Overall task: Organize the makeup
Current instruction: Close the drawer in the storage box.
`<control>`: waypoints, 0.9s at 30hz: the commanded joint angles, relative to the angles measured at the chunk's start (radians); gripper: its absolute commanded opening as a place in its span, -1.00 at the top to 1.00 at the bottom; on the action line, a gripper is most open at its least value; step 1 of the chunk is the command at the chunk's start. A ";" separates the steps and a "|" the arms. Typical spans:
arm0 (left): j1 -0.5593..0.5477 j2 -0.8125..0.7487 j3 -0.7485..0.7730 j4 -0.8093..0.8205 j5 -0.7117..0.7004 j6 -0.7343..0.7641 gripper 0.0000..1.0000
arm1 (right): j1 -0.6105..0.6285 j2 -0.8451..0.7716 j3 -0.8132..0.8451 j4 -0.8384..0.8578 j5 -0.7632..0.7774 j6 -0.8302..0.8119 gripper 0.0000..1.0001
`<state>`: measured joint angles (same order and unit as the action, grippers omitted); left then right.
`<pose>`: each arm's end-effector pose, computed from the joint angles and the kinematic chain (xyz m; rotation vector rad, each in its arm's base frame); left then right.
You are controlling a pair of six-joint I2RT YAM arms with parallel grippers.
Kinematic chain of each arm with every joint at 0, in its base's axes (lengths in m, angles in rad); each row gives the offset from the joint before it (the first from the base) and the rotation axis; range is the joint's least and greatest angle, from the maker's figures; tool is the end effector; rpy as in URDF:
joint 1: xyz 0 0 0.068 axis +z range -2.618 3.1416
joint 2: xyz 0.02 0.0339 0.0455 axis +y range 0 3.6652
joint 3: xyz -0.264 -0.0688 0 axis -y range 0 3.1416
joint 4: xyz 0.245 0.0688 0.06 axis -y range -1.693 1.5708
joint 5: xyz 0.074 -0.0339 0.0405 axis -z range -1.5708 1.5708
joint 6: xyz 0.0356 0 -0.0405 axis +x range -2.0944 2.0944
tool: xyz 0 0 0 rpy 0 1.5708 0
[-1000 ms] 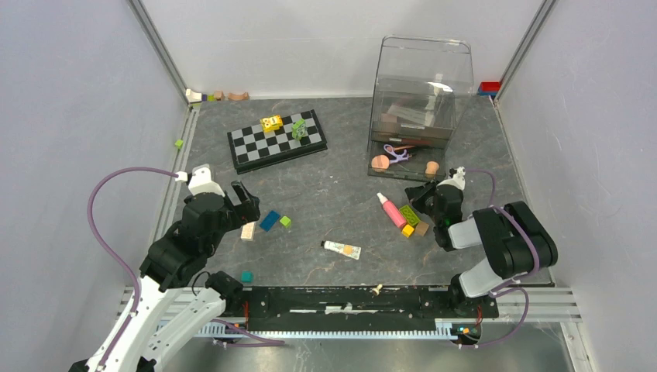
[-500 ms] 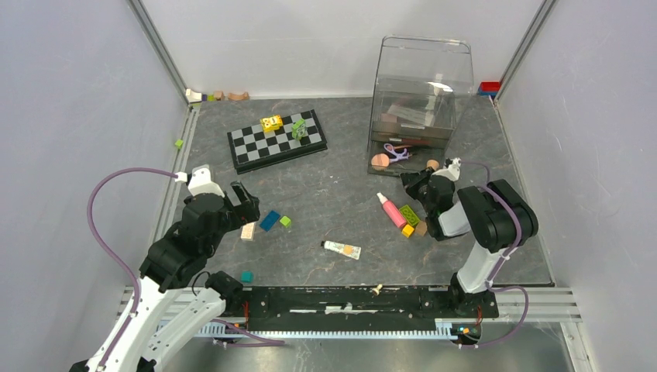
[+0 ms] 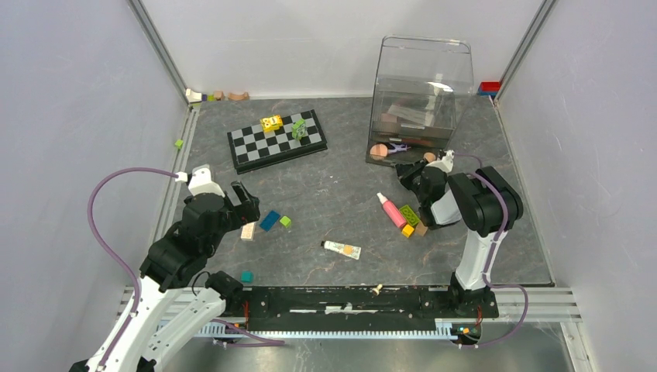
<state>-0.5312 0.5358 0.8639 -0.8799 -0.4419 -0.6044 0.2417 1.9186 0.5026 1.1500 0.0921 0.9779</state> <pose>0.0905 -0.0355 0.3284 -0.3331 2.0454 -0.2284 0.3043 0.0717 0.1001 0.7480 1.7530 0.7614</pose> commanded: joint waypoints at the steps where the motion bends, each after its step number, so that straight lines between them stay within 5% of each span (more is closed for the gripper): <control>1: 0.005 0.002 0.000 0.036 -0.017 0.033 -1.00 | 0.002 0.025 0.049 0.042 0.049 -0.003 0.67; 27: 0.006 0.012 0.000 0.035 -0.026 0.031 -1.00 | -0.079 0.130 0.208 -0.079 0.111 -0.002 0.59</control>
<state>-0.5312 0.5388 0.8635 -0.8799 -0.4435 -0.6044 0.1898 2.0258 0.6804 1.0538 0.1890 0.9722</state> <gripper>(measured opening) 0.996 0.201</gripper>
